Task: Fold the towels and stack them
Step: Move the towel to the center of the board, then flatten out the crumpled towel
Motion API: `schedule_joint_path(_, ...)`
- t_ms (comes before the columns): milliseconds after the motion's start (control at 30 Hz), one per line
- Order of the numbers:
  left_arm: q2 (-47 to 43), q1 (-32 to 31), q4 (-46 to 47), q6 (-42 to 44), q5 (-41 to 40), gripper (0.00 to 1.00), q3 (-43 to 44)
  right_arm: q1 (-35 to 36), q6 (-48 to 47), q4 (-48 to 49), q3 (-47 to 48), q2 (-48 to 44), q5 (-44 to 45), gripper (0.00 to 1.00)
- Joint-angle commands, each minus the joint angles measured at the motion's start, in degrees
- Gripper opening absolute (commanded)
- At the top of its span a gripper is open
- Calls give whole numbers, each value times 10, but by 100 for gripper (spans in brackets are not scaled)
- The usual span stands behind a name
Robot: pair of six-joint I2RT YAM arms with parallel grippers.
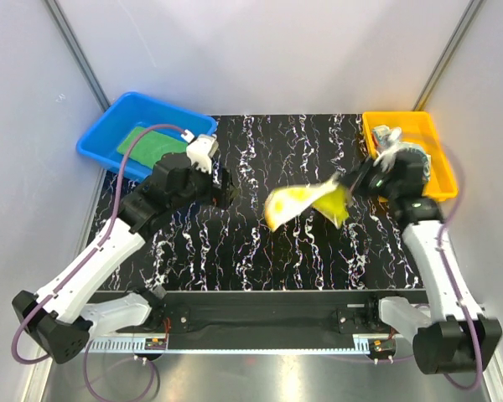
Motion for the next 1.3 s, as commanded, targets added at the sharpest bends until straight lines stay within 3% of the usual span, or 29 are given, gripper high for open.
schedule_joint_path(0,-15,-1,3,-5,-22,99,-24,33,47,29,-156,-8,-19,16)
schedule_joint_path(100,6,-2,-6,-11,-32,99,-33,41,19,-43,-199,6,52,37)
schedule_joint_path(300,115,-2,15,-39,25,98,-17,41,-17,-73,-122,48,169,50)
schedule_joint_path(467,233,-2,16,-42,30,94,24,40,-23,-12,-99,140,237,49)
schedule_joint_path(633,311,-2,36,-65,34,84,28,41,-40,51,-53,233,198,47)
schedule_joint_path(733,292,-2,92,-106,46,79,-29,57,-96,82,12,299,115,46)
schedule_joint_path(867,227,-9,159,-155,47,78,-107,109,-178,31,162,417,18,48)
schedule_joint_path(1000,162,-16,204,-207,49,78,-200,161,-245,12,243,501,-13,50)
schedule_joint_path(1267,45,-16,211,-212,5,80,-262,207,-317,-19,382,661,-109,54)
